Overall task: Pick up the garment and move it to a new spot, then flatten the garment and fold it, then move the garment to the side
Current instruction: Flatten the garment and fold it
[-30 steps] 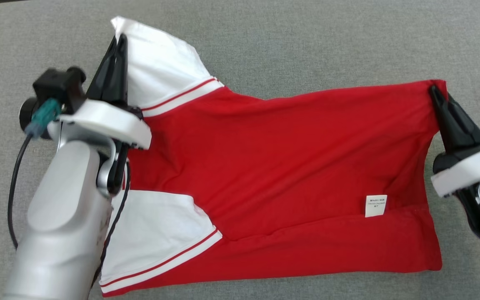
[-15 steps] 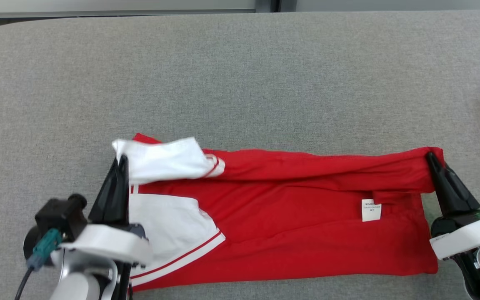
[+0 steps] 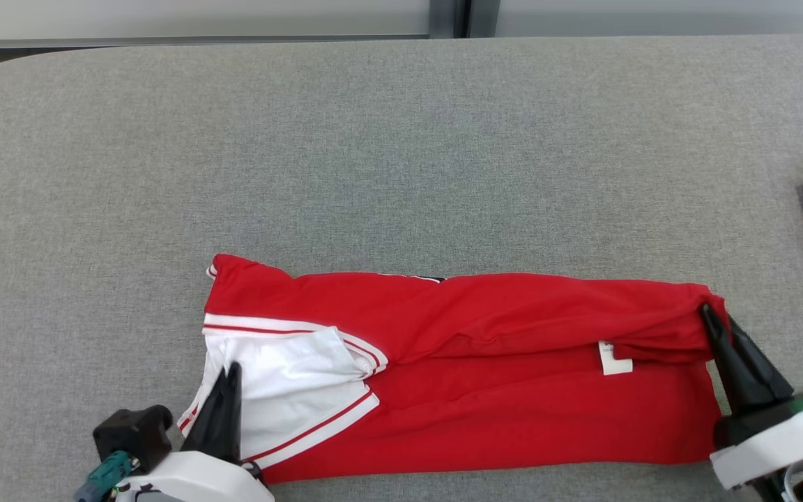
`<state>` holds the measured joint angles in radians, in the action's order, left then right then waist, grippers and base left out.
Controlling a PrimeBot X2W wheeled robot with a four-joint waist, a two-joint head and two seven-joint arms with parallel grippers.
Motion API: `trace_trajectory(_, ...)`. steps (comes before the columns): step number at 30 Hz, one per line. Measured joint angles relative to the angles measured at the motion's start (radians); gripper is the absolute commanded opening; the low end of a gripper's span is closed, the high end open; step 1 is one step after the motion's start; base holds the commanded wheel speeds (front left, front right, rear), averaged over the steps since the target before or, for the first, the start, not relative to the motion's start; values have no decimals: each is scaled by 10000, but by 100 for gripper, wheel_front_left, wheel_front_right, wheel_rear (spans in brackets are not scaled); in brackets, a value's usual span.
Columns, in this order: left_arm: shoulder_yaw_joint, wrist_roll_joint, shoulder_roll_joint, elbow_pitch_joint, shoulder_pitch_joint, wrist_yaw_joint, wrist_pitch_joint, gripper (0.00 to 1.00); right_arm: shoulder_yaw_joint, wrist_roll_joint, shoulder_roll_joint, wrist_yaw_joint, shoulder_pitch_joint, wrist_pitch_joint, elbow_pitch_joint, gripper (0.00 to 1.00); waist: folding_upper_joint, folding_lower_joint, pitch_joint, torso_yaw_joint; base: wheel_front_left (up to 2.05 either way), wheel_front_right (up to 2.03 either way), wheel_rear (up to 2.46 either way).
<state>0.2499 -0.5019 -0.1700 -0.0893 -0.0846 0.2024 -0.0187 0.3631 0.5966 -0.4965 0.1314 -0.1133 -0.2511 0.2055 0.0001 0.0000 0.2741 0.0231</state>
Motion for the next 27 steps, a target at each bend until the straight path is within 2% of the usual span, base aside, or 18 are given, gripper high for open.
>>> trace_trajectory(1,52,13,-17,190,-9,0,-96,17,-50,-67,67,0,132,-19,-75,100,0,-1,-19,-3,0,0,0)
trace_trajectory(2,65,-50,-6,343,-56,-36,-161,37,-50,-242,96,-2,273,-36,-130,100,0,0,-39,-13,0,0,0)
trace_trajectory(3,15,-169,63,433,-98,-46,-86,87,-69,-454,96,-2,430,-42,-199,100,0,0,-55,-17,0,0,0)
trace_trajectory(4,6,-171,73,573,-101,-31,-52,100,-132,-545,130,0,588,-44,-234,100,0,0,-76,-19,0,0,0)
trace_trajectory(8,-161,-13,33,825,-116,12,594,100,-295,-1080,351,0,1258,-50,-456,100,0,-1,-149,-42,0,0,0)
trace_trajectory(13,-353,497,15,729,-80,102,2036,100,-959,-1507,832,0,1861,-58,-1164,100,0,-1,-307,-88,0,0,0)
trace_trajectory(17,-422,963,21,431,116,203,2543,100,-1490,-1873,1172,0,1997,-73,-1941,100,-1,0,-513,-186,0,0,0)
trace_trajectory(27,-489,1741,-94,-123,96,280,2761,100,-2573,-2345,1812,0,2227,679,-2995,100,0,0,-1256,-496,0,0,0)
